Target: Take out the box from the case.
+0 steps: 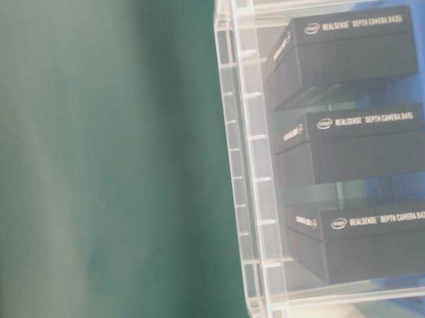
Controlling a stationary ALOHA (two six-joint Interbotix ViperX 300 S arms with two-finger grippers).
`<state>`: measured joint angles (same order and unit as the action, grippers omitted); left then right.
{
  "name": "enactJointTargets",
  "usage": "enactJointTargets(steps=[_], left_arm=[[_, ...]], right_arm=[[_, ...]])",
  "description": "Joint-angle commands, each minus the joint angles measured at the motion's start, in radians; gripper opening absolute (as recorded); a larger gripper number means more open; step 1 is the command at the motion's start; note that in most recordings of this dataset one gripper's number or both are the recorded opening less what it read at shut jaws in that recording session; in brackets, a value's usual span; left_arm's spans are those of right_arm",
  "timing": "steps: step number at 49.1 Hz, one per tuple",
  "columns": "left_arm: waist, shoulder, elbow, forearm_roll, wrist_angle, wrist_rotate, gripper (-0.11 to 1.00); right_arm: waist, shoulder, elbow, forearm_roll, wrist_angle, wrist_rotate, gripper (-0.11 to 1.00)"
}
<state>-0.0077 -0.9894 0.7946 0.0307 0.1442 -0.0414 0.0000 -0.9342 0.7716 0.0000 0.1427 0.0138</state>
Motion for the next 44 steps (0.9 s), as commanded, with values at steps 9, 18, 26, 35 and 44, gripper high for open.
enactJointTargets(steps=[9, 18, 26, 35, 44], left_arm=[[-0.011, 0.020, -0.061, 0.003, 0.100, -0.012, 0.01], [-0.020, 0.037, -0.115, 0.003, 0.319, -0.051, 0.01], [-0.020, 0.071, -0.173, 0.002, 0.546, -0.089, 0.01], [-0.021, 0.120, -0.236, 0.002, 0.775, -0.146, 0.01], [-0.023, 0.152, -0.267, 0.002, 0.976, -0.221, 0.01]], right_arm=[[0.002, 0.021, -0.037, 0.005, 0.123, 0.044, 0.03], [0.002, 0.038, -0.064, 0.000, 0.339, 0.147, 0.03], [0.002, 0.078, -0.121, -0.009, 0.558, 0.216, 0.03], [0.002, 0.153, -0.198, -0.031, 0.811, 0.272, 0.03], [0.002, 0.252, -0.270, -0.037, 1.080, 0.374, 0.03]])
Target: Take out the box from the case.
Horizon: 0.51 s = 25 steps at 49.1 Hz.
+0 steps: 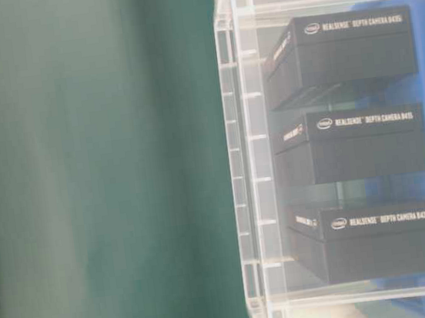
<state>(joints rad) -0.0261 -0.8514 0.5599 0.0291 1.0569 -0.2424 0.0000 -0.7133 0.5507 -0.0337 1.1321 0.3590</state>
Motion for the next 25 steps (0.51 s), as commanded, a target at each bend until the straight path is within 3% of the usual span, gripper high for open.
enactJointTargets(steps=[1, 12, 25], left_arm=[[-0.005, 0.015, -0.034, 0.003, 0.080, -0.031, 0.01], [-0.028, 0.040, -0.060, 0.003, 0.250, -0.118, 0.01], [-0.037, 0.049, -0.071, 0.003, 0.281, -0.133, 0.01]], right_arm=[[0.002, 0.040, -0.054, -0.003, 0.115, 0.043, 0.03], [0.002, 0.101, -0.080, -0.005, 0.321, 0.147, 0.03], [0.002, 0.115, -0.083, -0.005, 0.336, 0.186, 0.03]])
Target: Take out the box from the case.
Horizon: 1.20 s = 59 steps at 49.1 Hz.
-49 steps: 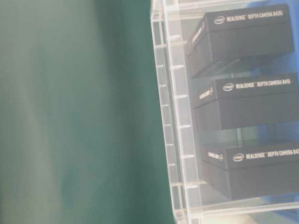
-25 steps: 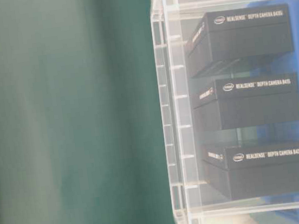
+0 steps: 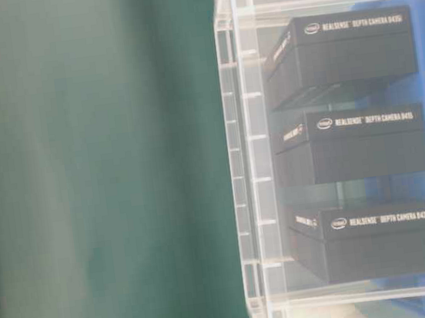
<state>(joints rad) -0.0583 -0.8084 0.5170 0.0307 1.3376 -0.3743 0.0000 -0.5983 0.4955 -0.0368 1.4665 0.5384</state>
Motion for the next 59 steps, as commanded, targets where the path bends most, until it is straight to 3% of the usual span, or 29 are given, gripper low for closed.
enactJointTargets(steps=[1, 6, 11, 16, 25, 29, 33, 39, 59], left_arm=[[-0.005, 0.008, -0.028, 0.002, -0.002, -0.003, 0.01], [-0.005, 0.014, -0.031, 0.002, 0.008, -0.044, 0.01], [-0.002, 0.026, -0.035, 0.003, 0.021, -0.163, 0.01], [-0.002, 0.038, -0.037, 0.005, 0.046, -0.342, 0.01], [-0.002, 0.048, -0.040, 0.014, 0.078, -0.767, 0.01], [-0.003, 0.046, -0.040, 0.014, 0.078, -0.911, 0.01], [-0.009, 0.043, -0.040, 0.012, 0.078, -1.008, 0.01], [-0.017, 0.049, -0.041, 0.014, 0.078, -1.037, 0.01], [-0.020, 0.077, -0.048, 0.031, 0.086, -1.029, 0.01]], right_arm=[[0.002, -0.002, -0.028, -0.002, 0.002, 0.009, 0.03], [0.002, -0.002, -0.028, -0.002, 0.000, 0.060, 0.03], [0.002, 0.000, -0.028, -0.002, 0.000, 0.163, 0.03], [0.000, 0.002, -0.029, -0.006, 0.000, 0.302, 0.03], [0.000, 0.000, -0.028, -0.011, 0.011, 0.554, 0.03], [0.000, 0.000, -0.028, -0.014, 0.026, 0.692, 0.03], [0.000, 0.003, -0.028, -0.021, 0.049, 0.822, 0.03], [0.000, 0.009, -0.029, -0.034, 0.084, 0.936, 0.03], [-0.028, 0.020, -0.032, -0.052, 0.040, 0.936, 0.03]])
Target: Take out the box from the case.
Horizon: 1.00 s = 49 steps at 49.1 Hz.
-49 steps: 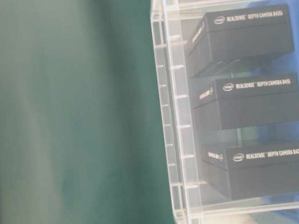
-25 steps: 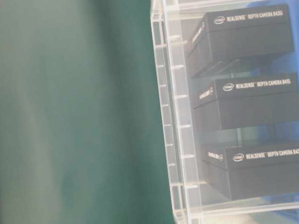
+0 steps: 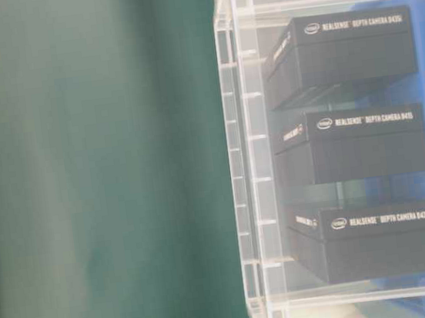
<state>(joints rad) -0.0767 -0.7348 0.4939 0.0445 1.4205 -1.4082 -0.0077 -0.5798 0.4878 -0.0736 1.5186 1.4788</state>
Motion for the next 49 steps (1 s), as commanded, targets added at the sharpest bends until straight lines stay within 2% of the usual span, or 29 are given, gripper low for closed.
enactJointTargets(steps=[1, 7, 21, 30, 39, 49], left_arm=[[0.002, 0.002, -0.025, 0.023, 0.006, 0.009, 0.01], [0.048, 0.003, -0.026, 0.037, 0.043, 0.058, 0.01], [0.242, 0.015, -0.034, 0.037, 0.057, 0.204, 0.01], [0.333, 0.028, -0.038, 0.037, 0.057, 0.272, 0.01], [0.379, 0.031, -0.040, 0.035, 0.052, 0.302, 0.01], [0.379, 0.031, -0.040, 0.029, 0.052, 0.298, 0.01]], right_arm=[[-0.025, 0.002, -0.025, -0.020, -0.012, -0.006, 0.03], [-0.081, 0.002, -0.025, -0.041, -0.014, -0.043, 0.03], [-0.291, 0.012, -0.029, -0.043, -0.015, -0.233, 0.03], [-0.388, 0.031, -0.038, -0.043, -0.041, -0.327, 0.03], [-0.439, 0.063, -0.051, -0.043, -0.063, -0.396, 0.03], [-0.443, 0.083, -0.057, -0.043, -0.084, -0.408, 0.03]])
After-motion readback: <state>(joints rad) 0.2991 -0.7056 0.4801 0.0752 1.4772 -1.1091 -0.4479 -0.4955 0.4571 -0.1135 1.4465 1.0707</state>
